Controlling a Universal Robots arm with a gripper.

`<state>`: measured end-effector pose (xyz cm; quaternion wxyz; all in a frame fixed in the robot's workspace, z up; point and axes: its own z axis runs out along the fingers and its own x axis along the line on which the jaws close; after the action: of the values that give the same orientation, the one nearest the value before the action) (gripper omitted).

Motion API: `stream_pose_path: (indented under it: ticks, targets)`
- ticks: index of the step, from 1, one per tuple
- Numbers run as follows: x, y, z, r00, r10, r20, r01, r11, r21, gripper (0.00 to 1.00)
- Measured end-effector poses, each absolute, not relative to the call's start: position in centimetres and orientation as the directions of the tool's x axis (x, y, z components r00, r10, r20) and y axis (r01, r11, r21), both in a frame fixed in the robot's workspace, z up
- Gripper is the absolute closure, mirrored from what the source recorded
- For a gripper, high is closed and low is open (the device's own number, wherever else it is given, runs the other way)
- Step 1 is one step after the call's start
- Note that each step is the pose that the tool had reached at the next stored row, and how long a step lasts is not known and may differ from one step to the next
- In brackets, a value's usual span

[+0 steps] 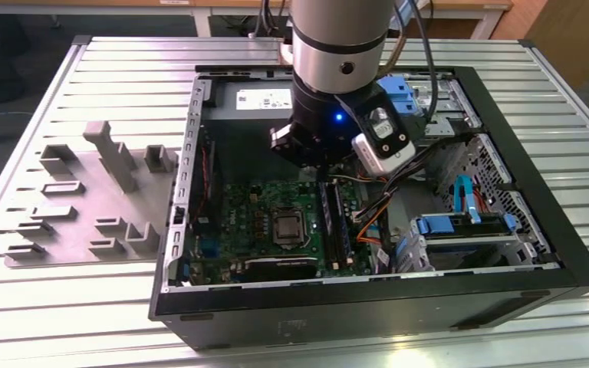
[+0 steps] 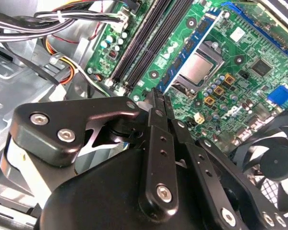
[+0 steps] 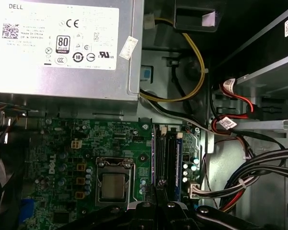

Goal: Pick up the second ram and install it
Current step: 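Insert the second ram into the second slot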

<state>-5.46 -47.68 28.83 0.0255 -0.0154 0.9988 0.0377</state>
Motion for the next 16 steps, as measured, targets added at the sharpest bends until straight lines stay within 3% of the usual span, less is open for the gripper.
stream_pose_path:
  ticks: [16]
  targets:
    - [-5.5,-48.1,27.5,-0.998,-0.028,-0.052,-0.032,0.997,0.075,0.88]
